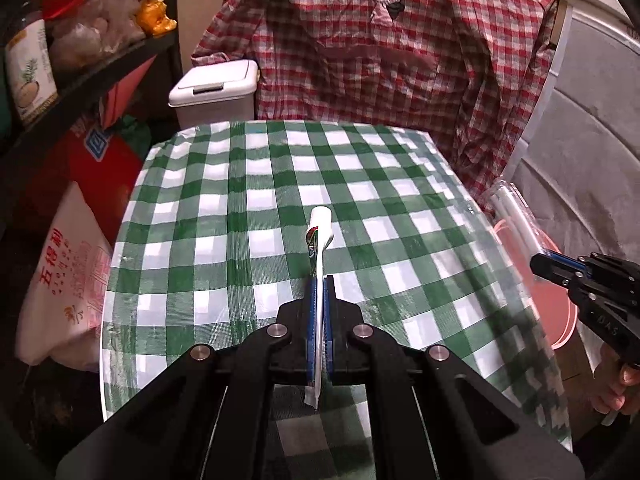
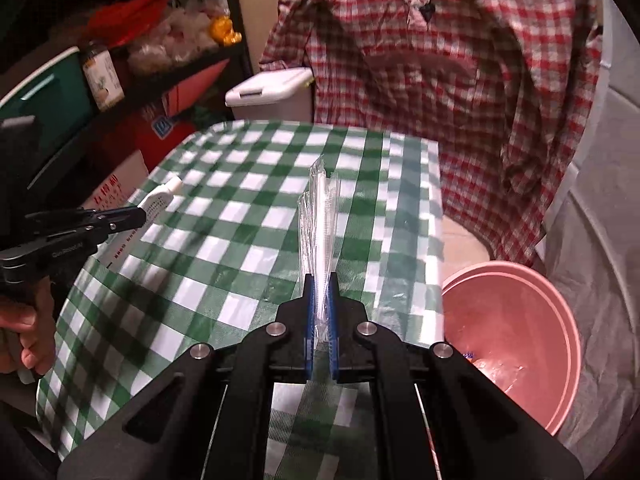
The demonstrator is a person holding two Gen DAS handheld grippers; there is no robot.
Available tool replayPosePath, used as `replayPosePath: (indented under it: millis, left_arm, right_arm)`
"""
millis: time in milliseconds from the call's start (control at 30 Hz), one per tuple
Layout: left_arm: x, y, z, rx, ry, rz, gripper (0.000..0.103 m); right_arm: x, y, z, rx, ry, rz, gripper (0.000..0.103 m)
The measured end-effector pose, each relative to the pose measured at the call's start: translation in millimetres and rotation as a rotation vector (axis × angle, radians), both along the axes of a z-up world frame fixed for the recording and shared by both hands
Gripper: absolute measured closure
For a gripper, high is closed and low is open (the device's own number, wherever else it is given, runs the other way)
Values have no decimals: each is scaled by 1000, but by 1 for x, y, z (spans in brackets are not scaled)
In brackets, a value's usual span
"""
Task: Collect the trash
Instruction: 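Lift the tube and straw pack and carry them over the pink bucket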
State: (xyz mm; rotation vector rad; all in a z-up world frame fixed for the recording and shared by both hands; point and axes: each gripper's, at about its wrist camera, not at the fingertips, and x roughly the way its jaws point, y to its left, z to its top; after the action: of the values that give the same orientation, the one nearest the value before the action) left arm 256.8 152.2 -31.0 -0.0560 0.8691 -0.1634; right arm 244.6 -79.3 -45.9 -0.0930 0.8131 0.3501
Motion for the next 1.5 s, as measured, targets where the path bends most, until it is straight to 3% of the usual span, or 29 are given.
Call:
replayPosePath:
  millis: [367, 767, 1500]
  left_arm:
    - [-25, -21, 37, -46, -80, 33, 100]
    - [-42, -88, 78, -101, -167, -21, 100]
    - [-22, -222, 72, -167, -167, -153, 100]
  right_arm:
    - [-28, -43, 48, 57, -111, -60, 97]
    - [-42, -110, 72, 86, -180, -179, 97]
    - [-32, -186, 72, 83, -193, -300, 97]
